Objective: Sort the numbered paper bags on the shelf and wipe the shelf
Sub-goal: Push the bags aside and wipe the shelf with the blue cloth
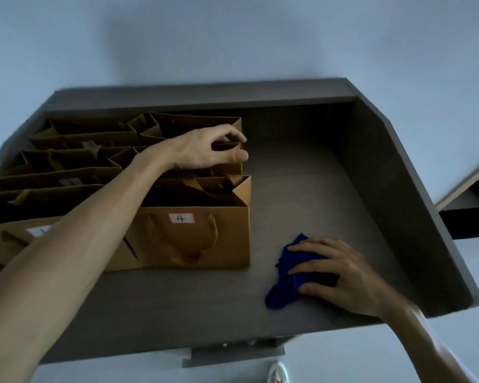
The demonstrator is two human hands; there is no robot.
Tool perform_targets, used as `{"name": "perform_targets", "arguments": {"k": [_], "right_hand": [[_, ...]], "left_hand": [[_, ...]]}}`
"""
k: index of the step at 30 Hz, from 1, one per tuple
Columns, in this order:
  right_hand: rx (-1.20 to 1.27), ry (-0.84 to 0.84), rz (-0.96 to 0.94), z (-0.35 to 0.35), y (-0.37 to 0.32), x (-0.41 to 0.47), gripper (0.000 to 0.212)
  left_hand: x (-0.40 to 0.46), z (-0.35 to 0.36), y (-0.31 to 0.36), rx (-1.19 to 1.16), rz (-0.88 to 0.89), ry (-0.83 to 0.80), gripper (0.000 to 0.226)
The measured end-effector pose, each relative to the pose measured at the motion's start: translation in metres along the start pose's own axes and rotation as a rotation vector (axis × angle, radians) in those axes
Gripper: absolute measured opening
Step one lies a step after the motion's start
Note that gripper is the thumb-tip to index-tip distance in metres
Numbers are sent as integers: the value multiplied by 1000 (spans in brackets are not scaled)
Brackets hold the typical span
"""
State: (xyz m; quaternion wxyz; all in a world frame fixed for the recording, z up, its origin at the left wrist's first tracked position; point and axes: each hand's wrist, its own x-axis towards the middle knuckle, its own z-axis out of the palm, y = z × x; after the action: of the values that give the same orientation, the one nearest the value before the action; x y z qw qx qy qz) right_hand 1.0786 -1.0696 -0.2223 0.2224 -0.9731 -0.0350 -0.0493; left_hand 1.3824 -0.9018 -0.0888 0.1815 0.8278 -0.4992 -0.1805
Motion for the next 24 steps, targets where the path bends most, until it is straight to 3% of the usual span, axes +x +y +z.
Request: {"name": "perform_targets", "arguments": {"k": [5, 8, 14, 21, 24], "right_hand": [[-76, 30, 88, 2, -7, 13, 51], [-72, 30, 102, 1, -9, 15, 56], [-47, 107, 117, 4, -12, 13, 51], [-45, 96, 117, 3, -11, 12, 52], [-47, 98, 110, 4, -11, 12, 49]], "left_hand": [[-15, -22, 1, 18, -2, -239, 94], [-23, -27, 6, 31, -15, -328, 98], [-28, -22, 9, 65, -19, -228, 78], [-25, -3, 1, 246, 76, -12, 24], [-21, 1, 2, 326, 77, 7, 20]]}}
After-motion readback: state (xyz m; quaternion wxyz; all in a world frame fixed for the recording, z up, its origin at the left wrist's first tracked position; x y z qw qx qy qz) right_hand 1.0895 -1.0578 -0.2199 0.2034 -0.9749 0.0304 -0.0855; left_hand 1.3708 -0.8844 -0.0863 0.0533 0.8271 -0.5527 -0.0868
